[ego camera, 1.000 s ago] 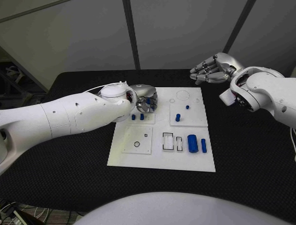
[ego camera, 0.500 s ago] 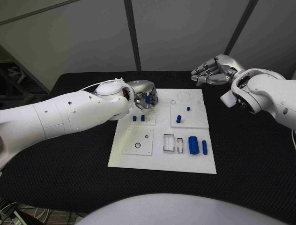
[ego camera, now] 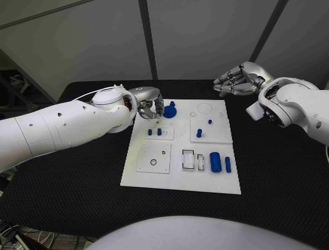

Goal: Assemble the parts on the task board

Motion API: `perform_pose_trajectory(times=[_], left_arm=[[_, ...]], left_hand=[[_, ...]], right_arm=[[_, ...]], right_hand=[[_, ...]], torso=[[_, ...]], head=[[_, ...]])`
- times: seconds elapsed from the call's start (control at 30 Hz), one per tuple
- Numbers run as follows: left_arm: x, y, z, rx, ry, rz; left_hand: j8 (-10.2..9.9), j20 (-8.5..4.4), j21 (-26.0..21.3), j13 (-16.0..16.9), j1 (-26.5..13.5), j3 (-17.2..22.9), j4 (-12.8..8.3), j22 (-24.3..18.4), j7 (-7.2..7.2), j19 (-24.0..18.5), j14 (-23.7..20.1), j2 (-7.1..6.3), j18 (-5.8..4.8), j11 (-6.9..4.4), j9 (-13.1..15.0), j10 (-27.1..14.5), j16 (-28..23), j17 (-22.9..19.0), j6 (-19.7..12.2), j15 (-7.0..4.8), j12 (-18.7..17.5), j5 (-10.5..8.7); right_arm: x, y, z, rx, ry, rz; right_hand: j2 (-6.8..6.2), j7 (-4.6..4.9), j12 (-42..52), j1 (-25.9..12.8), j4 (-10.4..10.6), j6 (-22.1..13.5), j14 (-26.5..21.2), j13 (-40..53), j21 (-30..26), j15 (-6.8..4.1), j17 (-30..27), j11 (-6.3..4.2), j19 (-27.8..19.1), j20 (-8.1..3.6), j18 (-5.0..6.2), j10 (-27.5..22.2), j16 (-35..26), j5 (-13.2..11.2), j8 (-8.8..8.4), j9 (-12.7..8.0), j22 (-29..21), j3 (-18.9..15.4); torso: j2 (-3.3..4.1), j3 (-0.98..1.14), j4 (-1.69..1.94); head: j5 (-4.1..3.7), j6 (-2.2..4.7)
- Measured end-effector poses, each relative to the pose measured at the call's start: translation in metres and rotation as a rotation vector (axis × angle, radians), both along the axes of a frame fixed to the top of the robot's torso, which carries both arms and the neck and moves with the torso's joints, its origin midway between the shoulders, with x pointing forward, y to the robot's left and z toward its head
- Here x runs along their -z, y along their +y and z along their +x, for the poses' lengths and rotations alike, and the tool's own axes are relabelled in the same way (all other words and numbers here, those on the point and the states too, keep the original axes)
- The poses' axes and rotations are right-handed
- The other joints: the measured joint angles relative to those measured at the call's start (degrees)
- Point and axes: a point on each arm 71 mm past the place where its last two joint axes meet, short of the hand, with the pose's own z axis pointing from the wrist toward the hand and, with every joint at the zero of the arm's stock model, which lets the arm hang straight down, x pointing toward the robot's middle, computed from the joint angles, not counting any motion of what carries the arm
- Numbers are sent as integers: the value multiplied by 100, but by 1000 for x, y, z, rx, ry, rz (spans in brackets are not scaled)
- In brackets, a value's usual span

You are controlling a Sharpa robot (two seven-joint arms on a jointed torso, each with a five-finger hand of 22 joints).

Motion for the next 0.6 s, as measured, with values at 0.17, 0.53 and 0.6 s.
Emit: perform_pose_trajectory(times=[0.17, 0.53, 0.6], left_arm=[[1, 6, -1, -14, 8, 7], [8, 11, -4, -25, 40, 23], [9, 11, -4, -27, 46, 26]], left_hand=[[0, 0, 0, 3, 0, 0, 0, 0, 0, 0, 0, 0, -1, -18, 0, 20, 0, -1, 0, 0, -11, 0], [-19, 0, 0, 3, -24, -3, 3, 0, -1, 0, 0, -25, 0, -18, -8, 20, 0, -29, -1, 0, -22, 0], [-22, 0, 0, 3, -23, -3, 3, 0, -1, 0, 0, -23, 0, 0, -8, 38, 0, -34, -2, 0, -38, 0]], right_arm=[[1, 0, 0, 0, 1, 0], [1, -1, 0, 1, 2, -1], [1, -1, 0, 1, 2, -1]], right_hand=[[0, 0, 0, 0, 0, 0, 0, 0, 0, 0, 0, 0, 0, 0, 0, 0, 0, 0, 0, 0, -6, 0], [0, 0, 0, 0, 0, 0, 0, 0, 0, 0, 0, 0, 0, 0, 0, 0, 0, 0, 0, 0, -7, 0], [0, 0, 0, 0, 0, 0, 0, 0, 0, 0, 0, 0, 0, 0, 0, 0, 0, 0, 0, 0, -7, 0]], torso=[[5, -1, 0], [8, 3, -11], [9, 4, -12]], head=[[15, 2], [25, -9], [26, -10]])
